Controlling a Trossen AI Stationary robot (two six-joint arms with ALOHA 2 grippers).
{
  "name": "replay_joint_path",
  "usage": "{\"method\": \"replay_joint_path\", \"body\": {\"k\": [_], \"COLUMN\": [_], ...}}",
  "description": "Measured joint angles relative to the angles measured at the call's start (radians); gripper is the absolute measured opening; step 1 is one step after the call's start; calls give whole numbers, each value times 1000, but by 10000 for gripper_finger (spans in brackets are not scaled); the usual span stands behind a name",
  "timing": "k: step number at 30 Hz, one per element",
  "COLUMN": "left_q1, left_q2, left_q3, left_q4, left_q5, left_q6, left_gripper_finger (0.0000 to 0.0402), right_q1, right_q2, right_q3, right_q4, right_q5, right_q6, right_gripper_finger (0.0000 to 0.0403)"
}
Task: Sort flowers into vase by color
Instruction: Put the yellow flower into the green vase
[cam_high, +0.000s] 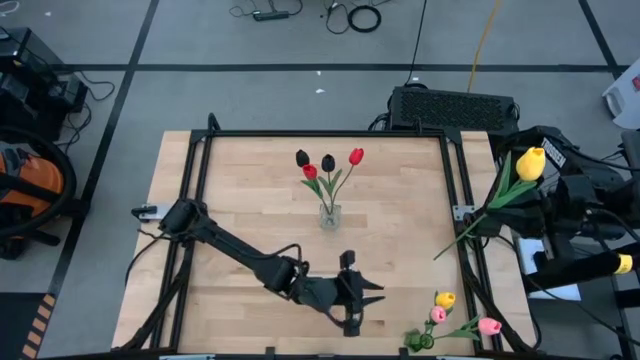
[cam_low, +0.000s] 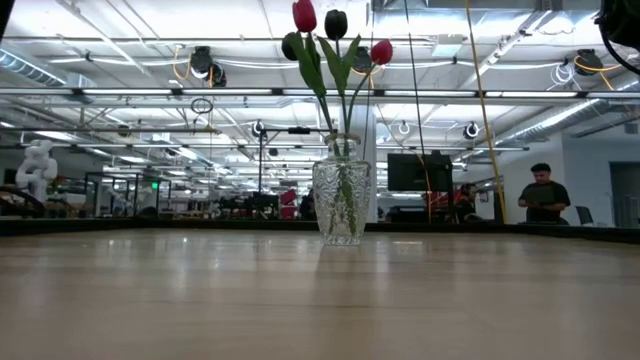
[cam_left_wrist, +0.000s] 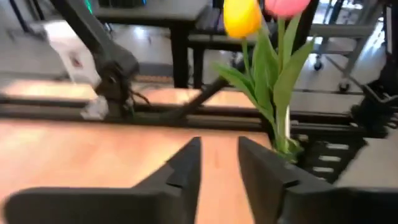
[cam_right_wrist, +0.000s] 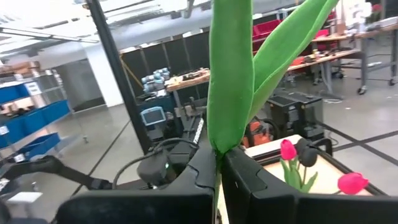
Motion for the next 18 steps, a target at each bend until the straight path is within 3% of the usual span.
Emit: {"method": "replay_joint_path", "body": {"k": [5,10,14,18], "left_q1": [-1,-24,-49,-68], "left_q2": [27,145,240,326], "left_q3": [-3,-5,-4,53], "left_q4": [10,178,374,398], "left_q5": [146,237,211,178], "left_q6": [-72,-69,-68,-70], "left_gripper_finger": [13,4,3,2], "right_q1": [0,0,-1,-1], "right_q2": [18,35,48,52], "right_q3": [0,0,0,0], "right_q4": [0,1,1,1], "right_q5": [25,26,26,26], "right_q6": [3,41,45,45], "right_gripper_finger": [1,1,1,1]}}
